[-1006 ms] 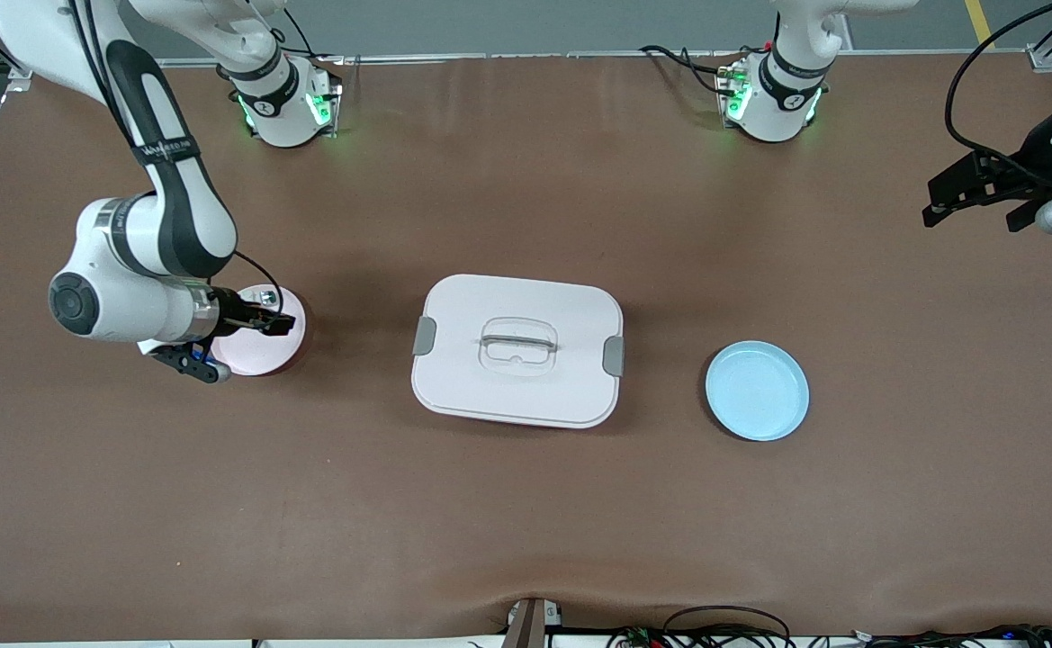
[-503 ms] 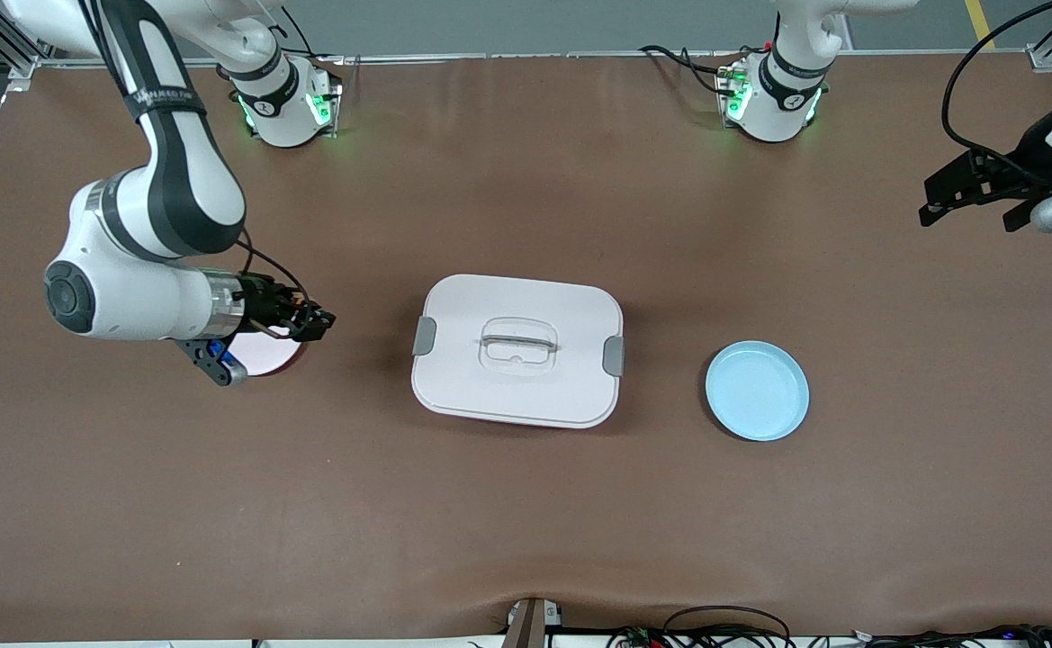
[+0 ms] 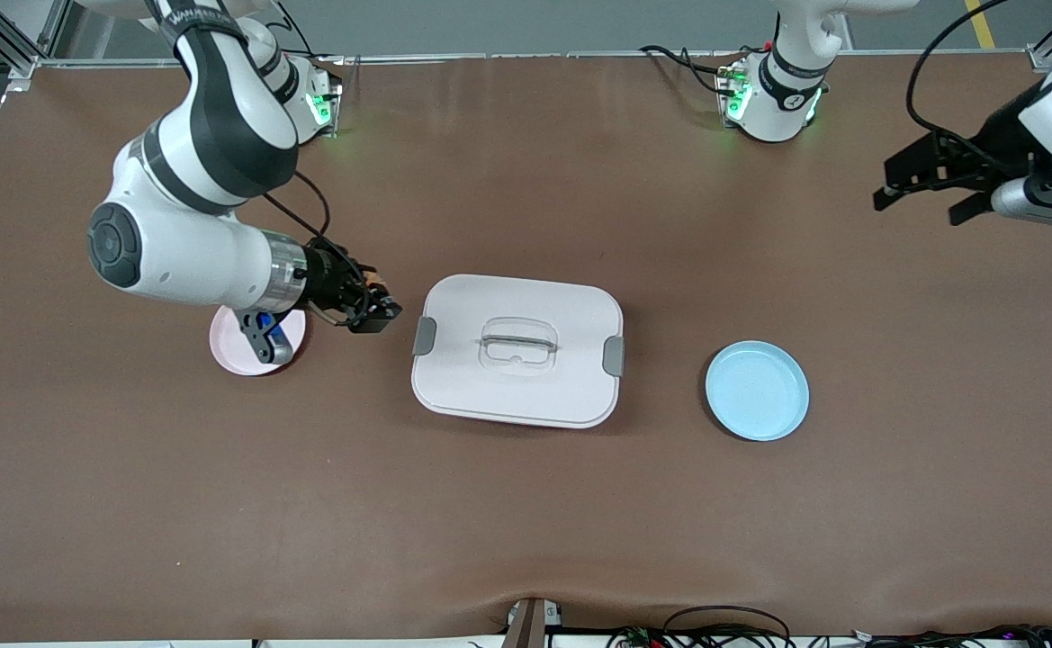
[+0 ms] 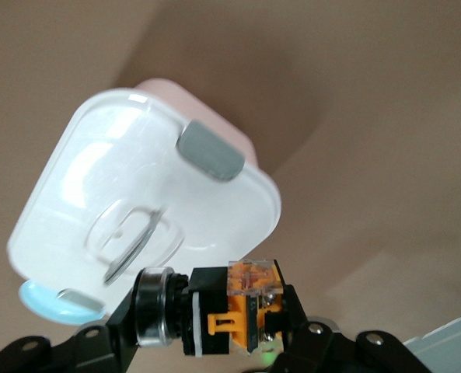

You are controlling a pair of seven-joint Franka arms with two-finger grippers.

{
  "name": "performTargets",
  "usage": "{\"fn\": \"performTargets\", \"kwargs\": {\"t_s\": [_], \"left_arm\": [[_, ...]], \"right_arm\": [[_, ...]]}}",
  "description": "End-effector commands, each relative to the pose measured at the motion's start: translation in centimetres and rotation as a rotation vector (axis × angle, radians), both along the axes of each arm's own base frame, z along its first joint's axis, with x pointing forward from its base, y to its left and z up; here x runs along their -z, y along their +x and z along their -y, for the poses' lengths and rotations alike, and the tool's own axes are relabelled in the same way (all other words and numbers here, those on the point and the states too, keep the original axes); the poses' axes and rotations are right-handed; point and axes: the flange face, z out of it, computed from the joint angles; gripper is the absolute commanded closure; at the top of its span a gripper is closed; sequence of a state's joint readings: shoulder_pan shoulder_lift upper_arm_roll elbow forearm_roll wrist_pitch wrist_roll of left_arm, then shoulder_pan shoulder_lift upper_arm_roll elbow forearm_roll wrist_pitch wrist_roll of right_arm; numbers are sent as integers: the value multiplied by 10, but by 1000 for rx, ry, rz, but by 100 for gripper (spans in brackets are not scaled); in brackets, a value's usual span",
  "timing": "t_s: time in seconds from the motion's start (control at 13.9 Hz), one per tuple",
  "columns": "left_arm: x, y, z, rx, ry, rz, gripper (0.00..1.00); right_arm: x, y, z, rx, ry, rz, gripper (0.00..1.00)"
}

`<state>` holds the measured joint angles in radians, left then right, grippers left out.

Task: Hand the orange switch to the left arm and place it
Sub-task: 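Lift the switch with the right gripper while the left gripper approaches, then carry the switch over the box toward the left gripper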

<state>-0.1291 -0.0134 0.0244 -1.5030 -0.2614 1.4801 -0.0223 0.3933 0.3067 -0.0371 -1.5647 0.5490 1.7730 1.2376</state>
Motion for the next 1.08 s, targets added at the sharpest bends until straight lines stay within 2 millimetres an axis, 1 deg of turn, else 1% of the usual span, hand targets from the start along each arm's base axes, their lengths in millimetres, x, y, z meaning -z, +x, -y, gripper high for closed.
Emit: {"fn": "performTargets", "kwargs": {"t_s": [0.0, 0.14, 0.22, 0.29, 0.43, 0.5, 0.57, 0.72, 0.86, 0.93, 1.01], "left_arm": [[3, -2, 14, 15, -115, -56, 0], [17, 5, 34, 27, -200, -104, 0], [30, 12, 46, 33, -250, -137, 0], [41, 18, 58, 41, -294, -162, 0], [53, 22, 89, 66, -345, -178, 0], [59, 22, 100, 63, -361, -177, 0], [67, 24, 111, 54, -383, -182, 0], [84, 29, 136, 40, -426, -220, 0], [90, 30, 151, 34, -445, -226, 0], [95, 31, 158, 38, -447, -226, 0], [101, 33, 164, 35, -457, -229, 0]], "right_arm": [[-25, 8, -22, 105, 55, -46, 100], [-34, 6, -42, 189, 86, -97, 100], [-42, 4, -61, 219, 116, -121, 100], [-49, 8, -72, 267, 128, -135, 100], [-59, 9, -104, 340, 139, -140, 100], [-61, 11, -118, 383, 149, -134, 100], [-61, 11, -129, 422, 156, -134, 100], [-63, 11, -142, 460, 171, -131, 100], [-66, 10, -159, 511, 190, -131, 100], [-68, 7, -171, 533, 199, -133, 100], [-67, 7, -179, 547, 201, -143, 100]]}}
